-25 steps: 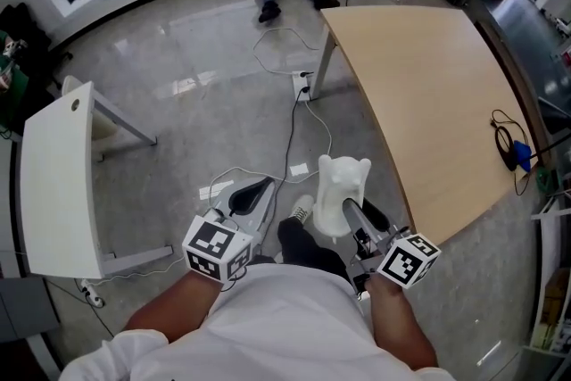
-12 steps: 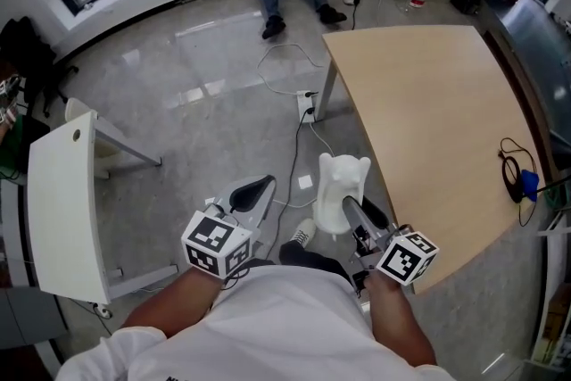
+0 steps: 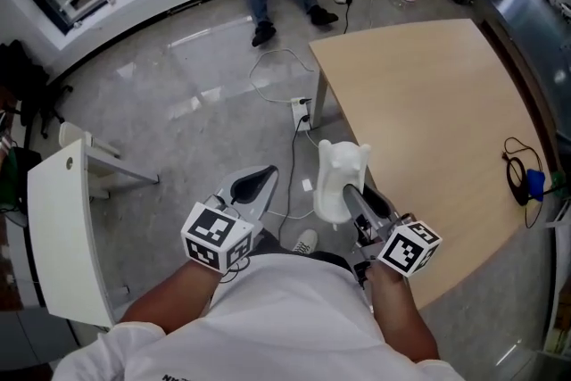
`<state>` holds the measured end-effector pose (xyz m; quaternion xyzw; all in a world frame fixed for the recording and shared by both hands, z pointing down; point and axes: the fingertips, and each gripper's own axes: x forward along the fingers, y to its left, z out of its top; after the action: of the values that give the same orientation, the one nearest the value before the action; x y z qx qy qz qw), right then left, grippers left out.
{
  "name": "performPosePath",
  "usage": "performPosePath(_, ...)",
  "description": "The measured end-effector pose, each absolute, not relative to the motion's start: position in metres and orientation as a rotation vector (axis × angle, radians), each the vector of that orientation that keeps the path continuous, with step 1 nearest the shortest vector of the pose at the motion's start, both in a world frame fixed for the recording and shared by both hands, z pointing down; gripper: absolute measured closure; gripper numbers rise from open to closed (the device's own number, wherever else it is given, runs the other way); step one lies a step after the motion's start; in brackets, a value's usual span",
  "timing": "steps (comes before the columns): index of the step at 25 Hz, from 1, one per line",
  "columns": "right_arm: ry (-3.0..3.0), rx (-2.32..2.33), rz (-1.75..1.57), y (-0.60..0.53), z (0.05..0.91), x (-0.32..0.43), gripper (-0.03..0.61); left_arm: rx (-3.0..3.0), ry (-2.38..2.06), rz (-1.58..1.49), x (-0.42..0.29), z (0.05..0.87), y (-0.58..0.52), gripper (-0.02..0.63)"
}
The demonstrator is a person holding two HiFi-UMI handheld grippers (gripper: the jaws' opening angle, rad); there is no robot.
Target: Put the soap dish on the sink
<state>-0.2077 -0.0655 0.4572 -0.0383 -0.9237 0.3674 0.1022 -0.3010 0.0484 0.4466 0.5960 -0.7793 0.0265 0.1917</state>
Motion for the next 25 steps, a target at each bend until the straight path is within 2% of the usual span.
performPosePath(16,-2.708,0.056,1.178,-0.094,0.469,-0.210,0.437,1.812,-2.041,0.170,-0.314,0.451,-0.005,0.606)
performPosePath(25,-2.705,0.274,1.181,-0.117,0.473,-0.246,0.437,1.979,-1.916,0.173,-0.375,0.451,-0.060,0.606)
